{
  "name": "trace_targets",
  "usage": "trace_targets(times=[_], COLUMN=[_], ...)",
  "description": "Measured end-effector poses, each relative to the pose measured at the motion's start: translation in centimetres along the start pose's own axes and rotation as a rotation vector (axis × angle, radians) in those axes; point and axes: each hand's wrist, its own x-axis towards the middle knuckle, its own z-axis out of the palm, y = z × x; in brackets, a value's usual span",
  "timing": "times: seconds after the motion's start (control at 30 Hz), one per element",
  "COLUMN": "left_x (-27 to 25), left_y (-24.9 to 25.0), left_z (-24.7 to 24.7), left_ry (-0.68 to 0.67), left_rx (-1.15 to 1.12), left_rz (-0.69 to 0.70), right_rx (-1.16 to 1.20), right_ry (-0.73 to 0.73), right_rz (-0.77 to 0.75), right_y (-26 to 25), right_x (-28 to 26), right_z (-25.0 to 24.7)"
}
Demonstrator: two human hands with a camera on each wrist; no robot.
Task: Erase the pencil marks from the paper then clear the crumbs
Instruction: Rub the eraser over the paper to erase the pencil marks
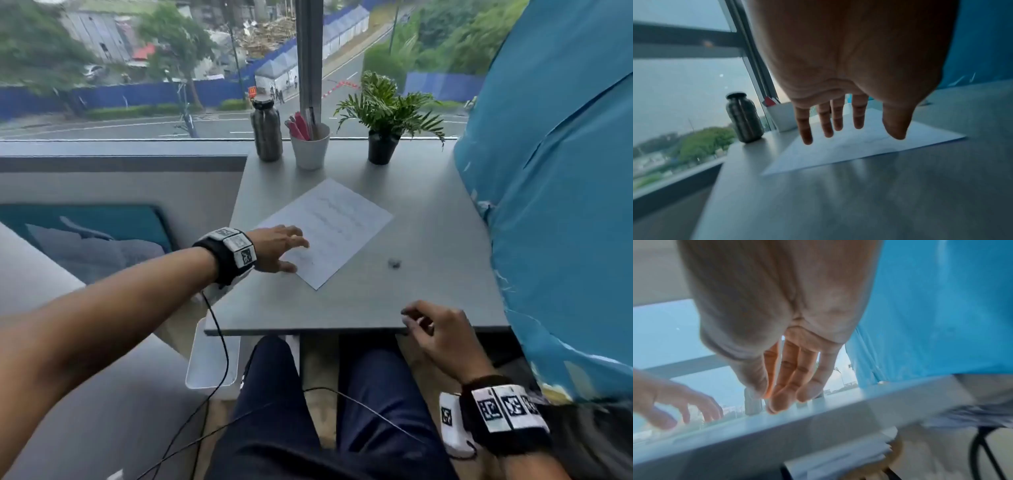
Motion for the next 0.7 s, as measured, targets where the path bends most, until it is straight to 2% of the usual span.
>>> trace_targets(times=[0.07,0.23,0.4,0.47,0.7], left_x=[0.4,0.5,0.4,0.2,-0.1], left_y=[0.9,1.5,1.8,1.9,2.8], left_z=[0.7,1.8,1.9,2.0,2.0], left_ry=[-0.036,-0.024,-0.036,-0.045,-0.005], left_rx=[-0.074,-0.142,-0.169,-0.152,-0.136], left_rz=[-0.026,-0.053,-0.094,-0.105,-0.107], right_rx=[-0.047,-0.234,-0.352,-0.336,-0.258], right_ry=[0.024,-0.051,-0.185,-0.228,-0.21], right_rz=[0.009,0.102,0.285,0.271,0.121], right_y=[-0.3,-0.8,0.3,0.4,-1.5], right_x=[2.7,9.6,14.0,14.5,14.5], right_z=[-0.4,-1.3,-1.0,-0.4,0.6])
